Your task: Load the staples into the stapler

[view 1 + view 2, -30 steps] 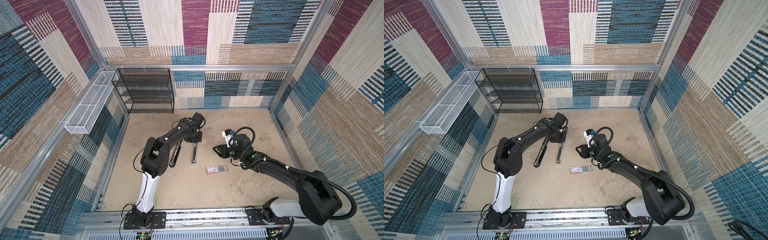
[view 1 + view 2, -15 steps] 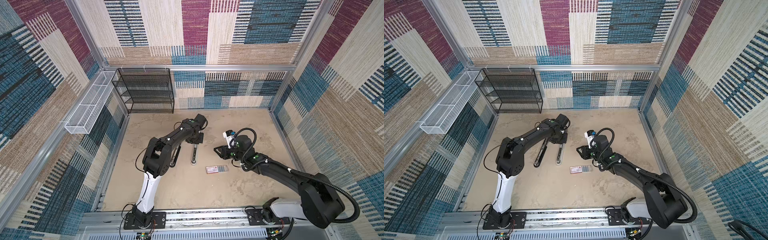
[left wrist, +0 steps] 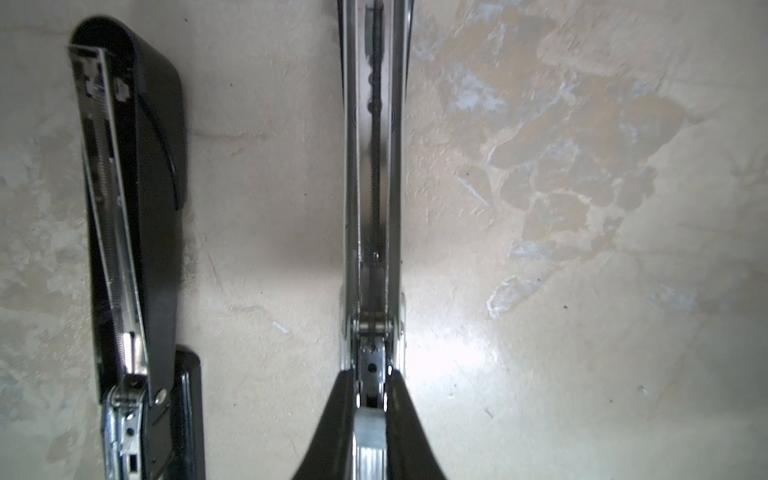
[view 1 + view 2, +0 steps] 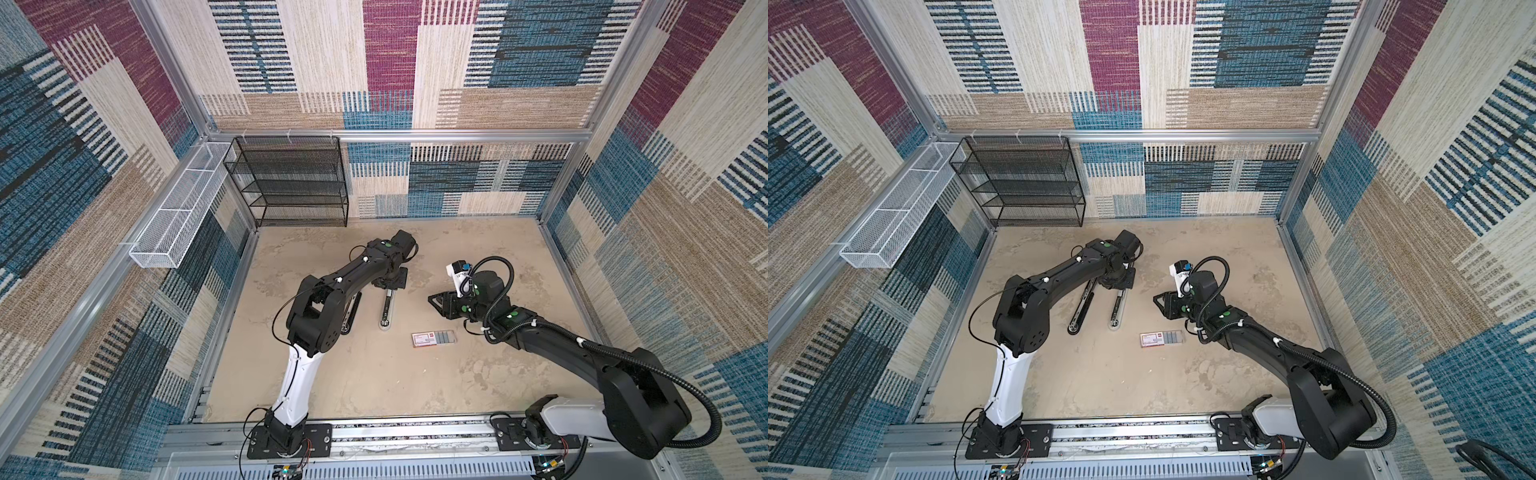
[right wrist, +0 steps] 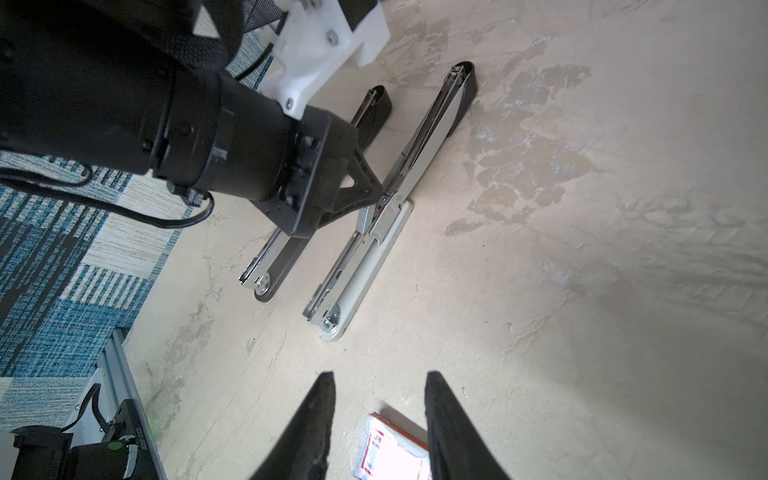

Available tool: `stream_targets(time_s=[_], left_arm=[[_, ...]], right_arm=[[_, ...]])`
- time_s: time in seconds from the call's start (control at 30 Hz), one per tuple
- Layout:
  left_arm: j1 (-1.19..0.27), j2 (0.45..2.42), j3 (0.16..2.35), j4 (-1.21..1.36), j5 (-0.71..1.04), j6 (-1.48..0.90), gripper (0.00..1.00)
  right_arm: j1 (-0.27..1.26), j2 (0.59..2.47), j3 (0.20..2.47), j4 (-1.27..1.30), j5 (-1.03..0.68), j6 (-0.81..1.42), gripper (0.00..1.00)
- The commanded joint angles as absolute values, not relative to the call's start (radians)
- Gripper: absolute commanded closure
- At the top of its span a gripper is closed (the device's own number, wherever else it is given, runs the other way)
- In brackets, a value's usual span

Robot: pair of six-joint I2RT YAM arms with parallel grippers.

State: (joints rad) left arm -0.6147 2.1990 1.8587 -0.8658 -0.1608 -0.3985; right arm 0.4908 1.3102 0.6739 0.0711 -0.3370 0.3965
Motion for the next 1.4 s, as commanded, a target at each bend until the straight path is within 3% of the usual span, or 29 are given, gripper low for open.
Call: stream_targets(time_s=[0.0, 0.43, 0.67, 1.23, 1.37], left_arm=[[-0.62, 2.198, 1.849, -0.885, -0.19, -0.4, 1.0], [-0.635, 2.182, 1.815, -0.886, -0.21, -0.397, 0.99], [-0.638, 2.163, 1.821, -0.887, -0.191, -0.392, 0.74], [-0.591, 2.133, 1.843, -0.896, -0.086, -0.37, 0.65], [-0.554, 2.146, 1.847, -0.896, 0.0, -0.368, 0.64]], right_arm=[[0.491, 1.308, 0.676, 0.09, -0.33, 0.405, 0.6], [0.491, 1.321, 0.69, 0.09, -0.333, 0.403, 0.6], [0.491, 1.322, 0.693, 0.087, -0.33, 0.402, 0.6], [0.491, 1.301, 0.687, 0.076, -0.321, 0.405, 0.6], [0.491, 1.302, 0.677, 0.102, -0.351, 0.405, 0.55]])
